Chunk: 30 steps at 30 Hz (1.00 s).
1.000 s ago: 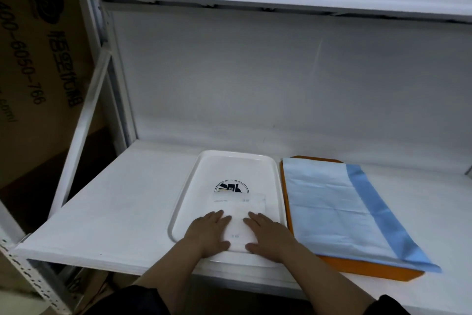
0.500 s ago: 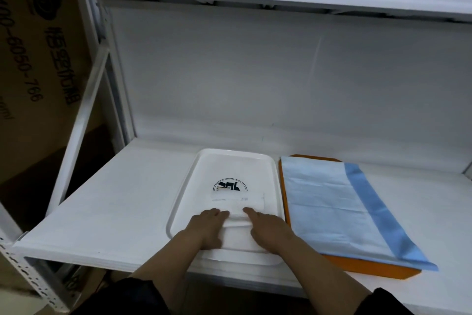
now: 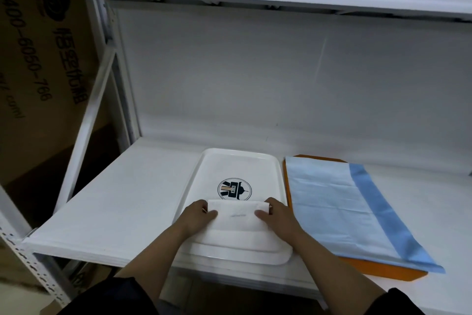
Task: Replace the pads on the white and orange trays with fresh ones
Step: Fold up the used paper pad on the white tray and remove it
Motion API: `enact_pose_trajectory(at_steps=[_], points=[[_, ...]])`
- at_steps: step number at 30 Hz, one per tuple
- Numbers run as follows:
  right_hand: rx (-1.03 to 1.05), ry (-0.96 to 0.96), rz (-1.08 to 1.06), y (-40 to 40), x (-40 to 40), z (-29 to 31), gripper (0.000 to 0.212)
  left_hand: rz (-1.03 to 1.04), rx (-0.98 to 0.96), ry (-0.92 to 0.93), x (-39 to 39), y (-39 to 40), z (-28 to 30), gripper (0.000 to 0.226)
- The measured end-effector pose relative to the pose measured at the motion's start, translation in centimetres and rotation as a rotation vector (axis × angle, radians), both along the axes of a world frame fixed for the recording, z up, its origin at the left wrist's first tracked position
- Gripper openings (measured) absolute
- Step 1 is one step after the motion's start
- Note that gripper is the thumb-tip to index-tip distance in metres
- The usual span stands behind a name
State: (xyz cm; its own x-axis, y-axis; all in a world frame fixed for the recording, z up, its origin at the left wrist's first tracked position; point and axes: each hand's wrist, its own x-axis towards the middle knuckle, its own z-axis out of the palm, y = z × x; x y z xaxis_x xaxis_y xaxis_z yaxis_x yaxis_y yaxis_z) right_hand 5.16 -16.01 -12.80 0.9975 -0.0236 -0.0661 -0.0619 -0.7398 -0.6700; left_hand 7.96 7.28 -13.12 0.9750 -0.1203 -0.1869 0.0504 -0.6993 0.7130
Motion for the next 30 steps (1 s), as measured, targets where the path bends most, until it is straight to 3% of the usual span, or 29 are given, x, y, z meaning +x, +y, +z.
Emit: enact_pose_trajectory(at_steps=[5, 10, 14, 17, 19, 22, 27, 30], points=[[-0.016, 0.038, -0.088, 1.3, 1.2, -1.5, 0.024, 0.065, 0.040, -0.008, 0.6, -0.3, -1.3, 0.025], [-0.063, -0.012, -0.180, 2.4, 2.1, -3.3, 0.020, 0.093, 0.208, -0.102, 1.4, -1.2, -2.0, 0.019], [-0.063, -0.051, -0.242, 2.9, 2.1, -4.3, 0.034, 0.083, 0.385, -0.206, 1.6, -1.9, -2.9, 0.017], [-0.291, -0.096, -0.169, 3.2, 2.6, -5.2, 0.050, 0.095, 0.516, -0.288, 1.7, -2.4, -3.5, 0.018], [-0.452, -0.203, -0.184, 3.4, 2.6, -5.5, 0.048, 0.111, 0.550, -0.402, 1.6, -2.5, -4.1, 0.021], [-0.566, -0.377, -0.173, 3.5, 2.9, -5.8, 0.040, 0.017, 0.553, -0.562, 1.9, -2.9, -5.1, 0.044], [-0.486, -0.438, 0.051, 4.7, 3.2, -5.5, 0.044, -0.285, 0.616, -0.400, 1.8, -5.0, -4.7, 0.074], [-0.417, -0.360, 0.136, 5.2, 3.3, -5.7, 0.066, -0.300, 0.668, -0.358, 2.3, -5.6, -4.6, 0.054]])
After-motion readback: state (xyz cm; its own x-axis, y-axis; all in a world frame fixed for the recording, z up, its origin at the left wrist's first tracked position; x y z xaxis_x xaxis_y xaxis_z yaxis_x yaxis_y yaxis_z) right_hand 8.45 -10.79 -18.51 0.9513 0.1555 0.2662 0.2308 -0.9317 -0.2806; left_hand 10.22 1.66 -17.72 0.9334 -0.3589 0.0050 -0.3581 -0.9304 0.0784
